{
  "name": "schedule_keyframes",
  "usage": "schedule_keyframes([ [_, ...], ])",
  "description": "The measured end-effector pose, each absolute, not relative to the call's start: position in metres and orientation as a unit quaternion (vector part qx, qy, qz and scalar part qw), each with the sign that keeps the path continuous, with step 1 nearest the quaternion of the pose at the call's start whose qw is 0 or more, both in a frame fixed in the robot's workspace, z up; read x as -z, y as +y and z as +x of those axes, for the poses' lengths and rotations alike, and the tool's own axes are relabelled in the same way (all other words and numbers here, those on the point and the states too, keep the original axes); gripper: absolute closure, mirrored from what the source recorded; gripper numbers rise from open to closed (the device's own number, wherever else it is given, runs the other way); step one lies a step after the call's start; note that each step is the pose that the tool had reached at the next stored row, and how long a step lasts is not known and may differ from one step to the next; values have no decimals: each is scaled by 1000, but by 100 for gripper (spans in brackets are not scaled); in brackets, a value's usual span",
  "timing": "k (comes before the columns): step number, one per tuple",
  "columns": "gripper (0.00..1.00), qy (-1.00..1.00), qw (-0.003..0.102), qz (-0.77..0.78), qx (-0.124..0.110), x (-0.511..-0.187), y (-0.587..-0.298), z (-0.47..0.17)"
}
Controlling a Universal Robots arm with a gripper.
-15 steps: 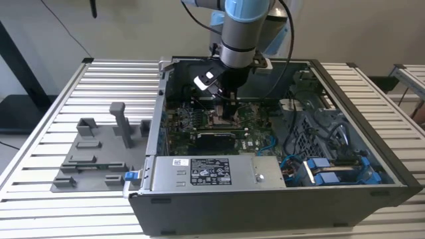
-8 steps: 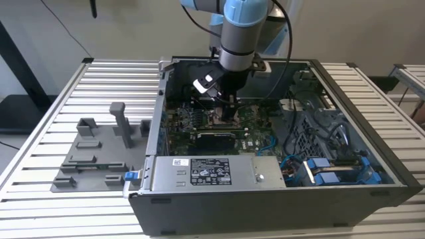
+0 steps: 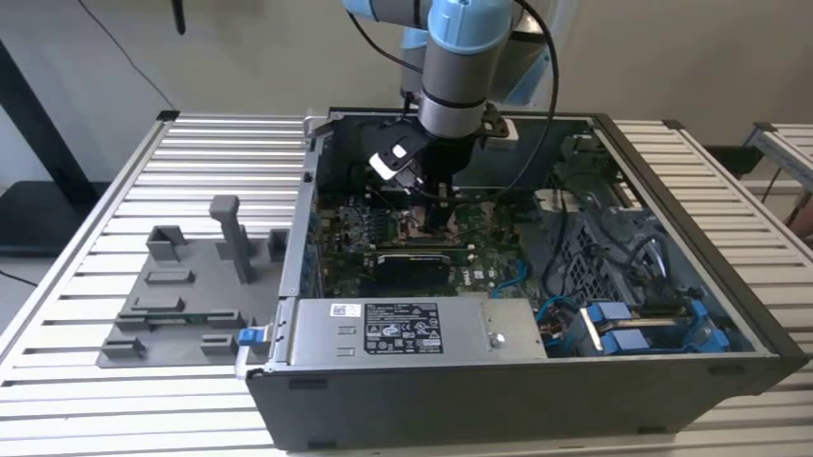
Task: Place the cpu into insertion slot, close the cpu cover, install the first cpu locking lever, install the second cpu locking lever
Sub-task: 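Place the cpu into insertion slot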
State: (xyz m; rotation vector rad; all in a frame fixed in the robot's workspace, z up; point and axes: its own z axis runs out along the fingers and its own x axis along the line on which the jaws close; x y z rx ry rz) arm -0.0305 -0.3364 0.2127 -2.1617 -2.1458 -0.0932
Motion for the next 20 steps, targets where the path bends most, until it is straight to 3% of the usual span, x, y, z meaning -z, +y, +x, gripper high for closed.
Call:
schedule_keyframes([
  [20,45,-703,46,-709,30,-204,-336,-31],
])
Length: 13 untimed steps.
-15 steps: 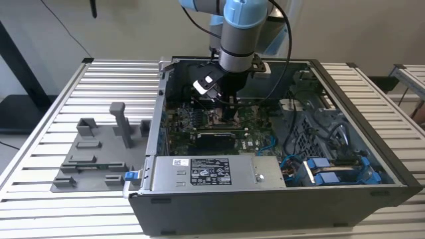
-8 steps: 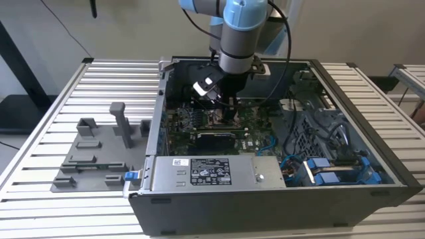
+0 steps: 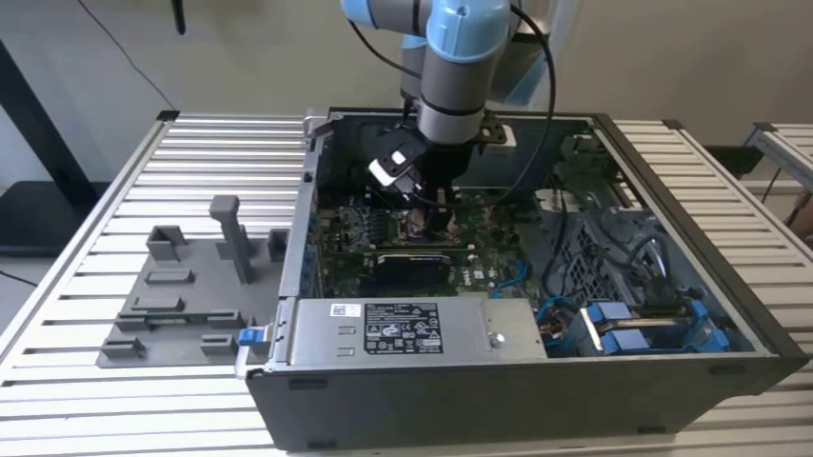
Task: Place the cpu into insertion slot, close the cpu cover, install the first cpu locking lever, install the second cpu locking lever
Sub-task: 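Place the cpu into insertion slot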
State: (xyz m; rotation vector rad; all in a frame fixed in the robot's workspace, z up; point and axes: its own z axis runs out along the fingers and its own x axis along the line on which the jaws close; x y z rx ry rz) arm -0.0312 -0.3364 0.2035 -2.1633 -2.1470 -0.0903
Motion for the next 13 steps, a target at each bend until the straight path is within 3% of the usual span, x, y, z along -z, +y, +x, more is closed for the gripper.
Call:
schedule_keyframes([
  [13,45,-703,46,-709,30,-199,-336,-33],
])
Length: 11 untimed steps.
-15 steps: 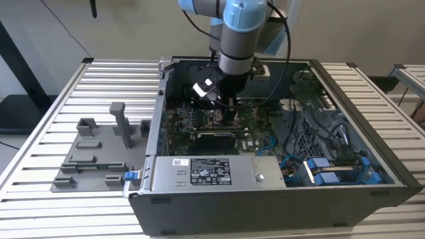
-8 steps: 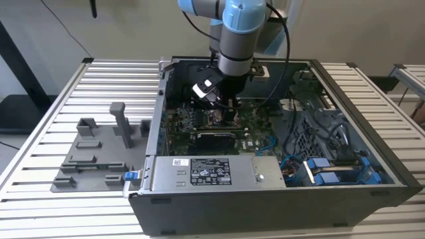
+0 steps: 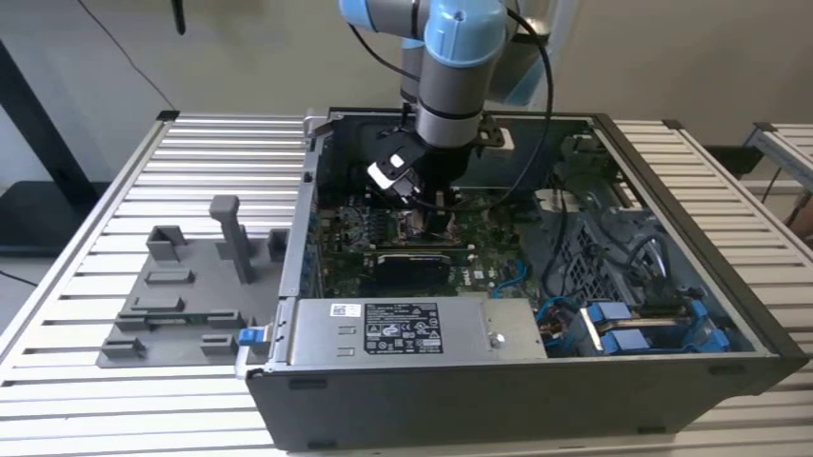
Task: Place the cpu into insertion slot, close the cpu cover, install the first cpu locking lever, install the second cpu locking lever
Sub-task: 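Place the cpu into insertion slot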
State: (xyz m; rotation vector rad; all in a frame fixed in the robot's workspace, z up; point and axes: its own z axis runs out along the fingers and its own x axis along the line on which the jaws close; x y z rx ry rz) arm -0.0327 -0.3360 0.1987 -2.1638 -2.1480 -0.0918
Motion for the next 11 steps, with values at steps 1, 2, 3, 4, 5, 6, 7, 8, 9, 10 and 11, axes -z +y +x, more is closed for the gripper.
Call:
schedule_keyframes([
  [1,45,-703,46,-709,30,-198,-336,-33],
  [2,45,-703,45,-709,30,-198,-336,-33],
  [3,45,-703,45,-709,30,-198,-336,-33],
  [4,45,-703,45,-709,30,-198,-336,-33],
  [5,45,-703,45,-709,30,-197,-336,-33],
  [6,45,-703,45,-709,30,-197,-336,-33],
  [7,45,-703,45,-709,30,-197,-336,-33],
  [8,45,-703,45,-709,30,-197,-336,-33],
  [9,45,-703,45,-709,30,-197,-336,-33],
  [10,45,-703,45,-709,30,-196,-336,-33],
  [11,45,-703,45,-709,30,-196,-336,-33],
])
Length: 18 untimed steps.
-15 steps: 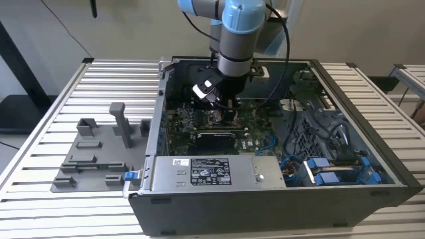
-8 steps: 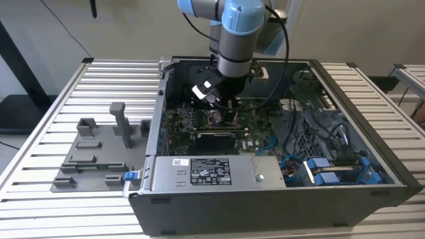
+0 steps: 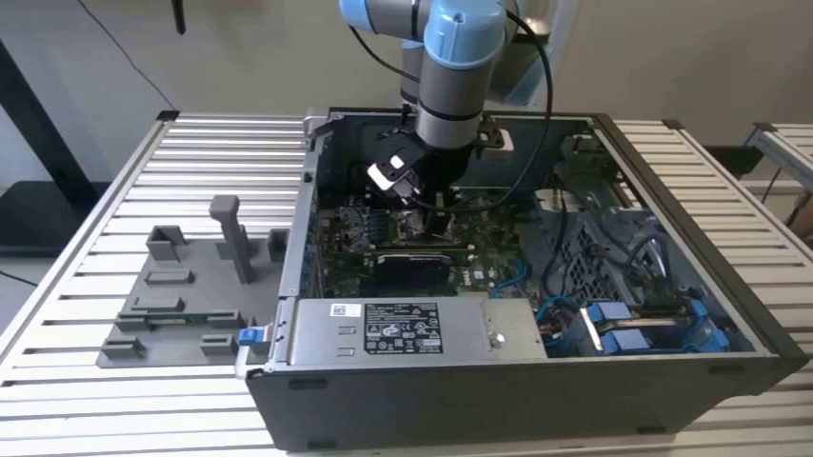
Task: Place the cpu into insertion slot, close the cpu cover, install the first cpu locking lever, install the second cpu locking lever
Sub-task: 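Place the cpu into insertion slot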
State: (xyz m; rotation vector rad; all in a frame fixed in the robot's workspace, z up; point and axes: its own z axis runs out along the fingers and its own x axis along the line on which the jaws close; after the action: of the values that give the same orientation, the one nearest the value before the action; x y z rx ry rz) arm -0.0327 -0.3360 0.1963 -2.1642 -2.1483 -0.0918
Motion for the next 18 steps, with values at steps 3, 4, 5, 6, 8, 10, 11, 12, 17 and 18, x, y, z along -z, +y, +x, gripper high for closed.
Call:
schedule_keyframes([
  [3,45,-703,45,-709,30,-196,-336,-33],
  [4,45,-703,45,-709,30,-196,-336,-33],
  [5,45,-703,45,-709,30,-196,-336,-33],
  [6,45,-703,45,-709,30,-195,-336,-33],
  [8,45,-703,45,-709,30,-195,-336,-33],
  [10,45,-703,45,-709,30,-195,-336,-33],
  [11,45,-703,45,-709,30,-195,-336,-33],
  [12,45,-703,45,-709,30,-195,-336,-33],
  [17,38,-703,46,-709,30,-203,-336,-33],
  [18,38,-703,45,-709,30,-208,-336,-33],
])
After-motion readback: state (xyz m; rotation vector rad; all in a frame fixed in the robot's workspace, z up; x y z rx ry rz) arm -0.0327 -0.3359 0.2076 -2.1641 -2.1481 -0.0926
